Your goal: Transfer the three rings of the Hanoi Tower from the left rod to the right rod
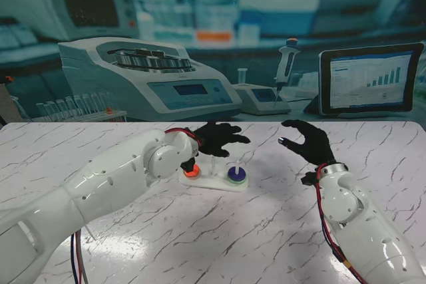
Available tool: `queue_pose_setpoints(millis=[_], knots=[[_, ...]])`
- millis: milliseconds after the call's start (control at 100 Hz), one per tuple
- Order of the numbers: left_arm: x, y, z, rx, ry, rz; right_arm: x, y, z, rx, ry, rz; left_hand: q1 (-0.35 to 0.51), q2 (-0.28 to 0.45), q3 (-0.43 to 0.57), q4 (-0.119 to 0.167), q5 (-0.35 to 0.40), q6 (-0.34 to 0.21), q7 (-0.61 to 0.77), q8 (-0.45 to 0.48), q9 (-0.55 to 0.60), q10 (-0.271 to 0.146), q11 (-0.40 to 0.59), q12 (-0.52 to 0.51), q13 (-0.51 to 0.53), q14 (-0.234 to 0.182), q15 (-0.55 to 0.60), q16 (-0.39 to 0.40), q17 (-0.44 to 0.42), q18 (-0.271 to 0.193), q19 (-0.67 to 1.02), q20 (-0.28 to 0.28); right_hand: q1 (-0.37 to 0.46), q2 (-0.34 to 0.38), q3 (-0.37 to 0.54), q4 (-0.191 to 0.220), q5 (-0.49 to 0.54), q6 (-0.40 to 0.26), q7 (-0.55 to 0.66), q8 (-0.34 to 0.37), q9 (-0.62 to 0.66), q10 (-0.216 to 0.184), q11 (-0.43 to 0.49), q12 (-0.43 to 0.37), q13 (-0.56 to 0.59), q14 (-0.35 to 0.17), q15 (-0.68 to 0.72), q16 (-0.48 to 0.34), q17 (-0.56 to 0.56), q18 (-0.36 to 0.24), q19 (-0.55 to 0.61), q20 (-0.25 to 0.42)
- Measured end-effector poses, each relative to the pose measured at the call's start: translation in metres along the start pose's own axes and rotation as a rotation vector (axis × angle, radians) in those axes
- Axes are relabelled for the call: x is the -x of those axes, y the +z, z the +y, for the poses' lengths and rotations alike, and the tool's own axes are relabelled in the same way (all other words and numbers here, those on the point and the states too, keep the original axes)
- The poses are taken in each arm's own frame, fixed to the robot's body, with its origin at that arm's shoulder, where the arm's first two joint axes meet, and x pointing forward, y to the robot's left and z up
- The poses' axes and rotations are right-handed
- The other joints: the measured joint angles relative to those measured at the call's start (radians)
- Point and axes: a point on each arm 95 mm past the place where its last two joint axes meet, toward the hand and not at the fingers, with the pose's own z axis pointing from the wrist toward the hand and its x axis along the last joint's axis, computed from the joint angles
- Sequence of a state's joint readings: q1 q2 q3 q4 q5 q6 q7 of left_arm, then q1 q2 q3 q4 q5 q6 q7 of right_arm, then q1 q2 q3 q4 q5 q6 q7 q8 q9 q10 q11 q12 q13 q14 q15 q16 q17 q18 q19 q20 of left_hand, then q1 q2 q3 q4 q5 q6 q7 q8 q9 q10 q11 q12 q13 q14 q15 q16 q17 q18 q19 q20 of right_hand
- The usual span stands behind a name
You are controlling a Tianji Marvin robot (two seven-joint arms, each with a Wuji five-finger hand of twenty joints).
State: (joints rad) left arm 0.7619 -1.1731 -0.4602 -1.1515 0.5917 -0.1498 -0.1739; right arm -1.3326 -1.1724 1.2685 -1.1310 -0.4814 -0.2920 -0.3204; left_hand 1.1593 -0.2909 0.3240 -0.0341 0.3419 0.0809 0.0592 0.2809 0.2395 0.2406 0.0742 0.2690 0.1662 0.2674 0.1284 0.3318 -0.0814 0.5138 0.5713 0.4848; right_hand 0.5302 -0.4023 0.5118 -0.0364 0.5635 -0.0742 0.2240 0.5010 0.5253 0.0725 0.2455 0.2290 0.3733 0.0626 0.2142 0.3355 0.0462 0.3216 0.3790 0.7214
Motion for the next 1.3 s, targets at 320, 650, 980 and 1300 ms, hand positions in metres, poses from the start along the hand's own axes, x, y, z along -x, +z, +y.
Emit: queue_pose_setpoints(millis=[320, 650, 980, 1300], knots=[[0.009, -0.042, -0.027, -0.026, 0.038, -0.073, 0.000, 0.000, 0.000, 0.001, -0.001, 0.001, -0.020, -0.001, -0.033, 0.000, 0.035, 0.042, 0.026, 0.015, 0.010, 0.013, -0.001, 0.000, 0.000, 0.002, 0.000, 0.000, -0.011, 0.000, 0.000, 0.000, 0.002, 0.000, 0.000, 0.000, 0.000, 0.000, 0.000, 0.000, 0.000, 0.000, 0.000, 0.000, 0.000, 0.000, 0.000, 0.000, 0.000, 0.000, 0.000, 0.000], [0.040, -0.078, -0.008, -0.019, 0.001, -0.193, -0.002, 0.001, -0.003, -0.007, 0.003, 0.005, -0.103, -0.017, -0.072, 0.000, 0.062, 0.055, 0.050, 0.053, 0.010, 0.021, -0.001, 0.000, 0.000, 0.007, 0.000, 0.000, -0.011, 0.000, 0.000, 0.000, 0.011, 0.000, 0.000, 0.000, 0.000, 0.000, 0.000, 0.000, 0.000, 0.000, 0.000, 0.000, 0.000, 0.000, 0.001, 0.000, 0.000, 0.000, 0.000, 0.000], [0.056, -0.090, 0.018, 0.048, -0.047, -0.272, -0.003, 0.002, -0.006, -0.018, 0.006, 0.007, -0.214, -0.032, -0.171, 0.000, 0.062, 0.069, 0.051, 0.077, 0.010, 0.024, -0.006, 0.000, -0.001, 0.009, -0.002, 0.000, -0.019, 0.000, 0.000, 0.000, 0.011, 0.000, 0.000, 0.000, 0.000, 0.000, 0.000, 0.000, 0.000, 0.000, 0.000, 0.000, 0.000, 0.000, 0.001, 0.000, 0.000, 0.000, 0.000, 0.000], [0.062, -0.090, 0.038, 0.097, -0.085, -0.310, -0.004, 0.002, -0.005, -0.017, 0.007, 0.006, -0.224, -0.024, -0.303, 0.000, 0.062, 0.112, 0.050, 0.102, -0.010, 0.037, -0.023, 0.000, -0.003, 0.012, -0.015, 0.000, -0.024, 0.000, -0.021, 0.000, 0.011, 0.000, 0.000, 0.000, 0.000, 0.000, 0.001, 0.000, 0.000, 0.000, 0.000, 0.000, 0.000, 0.000, 0.001, 0.000, 0.000, 0.000, 0.000, 0.000]])
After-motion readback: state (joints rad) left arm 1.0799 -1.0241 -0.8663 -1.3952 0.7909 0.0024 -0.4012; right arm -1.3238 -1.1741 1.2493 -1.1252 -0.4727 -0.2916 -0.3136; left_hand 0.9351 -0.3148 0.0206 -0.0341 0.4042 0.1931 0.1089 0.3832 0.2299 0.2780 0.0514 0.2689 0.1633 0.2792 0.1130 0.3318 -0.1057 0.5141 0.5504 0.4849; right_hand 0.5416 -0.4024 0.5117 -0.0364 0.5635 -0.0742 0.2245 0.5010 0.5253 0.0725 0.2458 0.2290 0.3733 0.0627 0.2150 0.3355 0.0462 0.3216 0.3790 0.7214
